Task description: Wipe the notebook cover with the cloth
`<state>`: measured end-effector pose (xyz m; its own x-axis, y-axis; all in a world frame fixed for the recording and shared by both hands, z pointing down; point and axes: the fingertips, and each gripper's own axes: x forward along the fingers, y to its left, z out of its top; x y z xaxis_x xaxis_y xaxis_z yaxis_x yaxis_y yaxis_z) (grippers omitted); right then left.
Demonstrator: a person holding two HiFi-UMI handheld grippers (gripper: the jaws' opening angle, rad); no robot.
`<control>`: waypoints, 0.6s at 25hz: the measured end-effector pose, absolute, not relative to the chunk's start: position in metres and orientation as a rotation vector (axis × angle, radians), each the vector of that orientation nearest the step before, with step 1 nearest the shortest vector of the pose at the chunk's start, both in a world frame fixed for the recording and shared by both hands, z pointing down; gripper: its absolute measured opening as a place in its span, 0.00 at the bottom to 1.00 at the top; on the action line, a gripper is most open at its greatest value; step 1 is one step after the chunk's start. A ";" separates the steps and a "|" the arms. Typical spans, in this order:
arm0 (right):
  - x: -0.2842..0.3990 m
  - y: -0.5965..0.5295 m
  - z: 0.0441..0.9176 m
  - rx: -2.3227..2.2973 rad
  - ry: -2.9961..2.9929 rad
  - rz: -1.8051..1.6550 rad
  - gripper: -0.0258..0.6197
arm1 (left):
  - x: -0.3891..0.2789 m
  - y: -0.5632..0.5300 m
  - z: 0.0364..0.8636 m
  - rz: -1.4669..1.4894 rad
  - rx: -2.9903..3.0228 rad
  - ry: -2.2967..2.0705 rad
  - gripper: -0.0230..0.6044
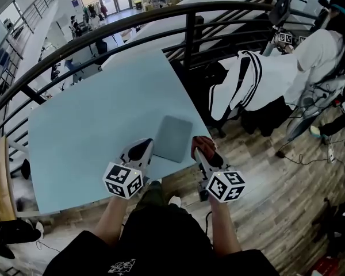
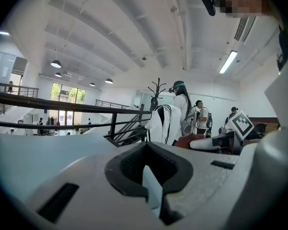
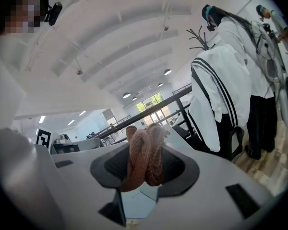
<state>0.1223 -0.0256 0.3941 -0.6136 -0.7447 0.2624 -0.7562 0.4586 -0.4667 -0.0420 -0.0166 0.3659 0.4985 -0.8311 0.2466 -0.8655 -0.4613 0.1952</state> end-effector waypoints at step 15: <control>0.062 -0.087 0.450 1.306 -2.560 1.078 0.27 | -0.062 -0.080 0.424 0.246 2.392 -1.324 0.05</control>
<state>0.0623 -0.0872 0.4502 -0.6360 -0.6833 0.3587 -0.7340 0.3922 -0.5545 -0.0616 -0.0805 0.4237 0.5371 -0.7734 0.3368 -0.8428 -0.4749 0.2535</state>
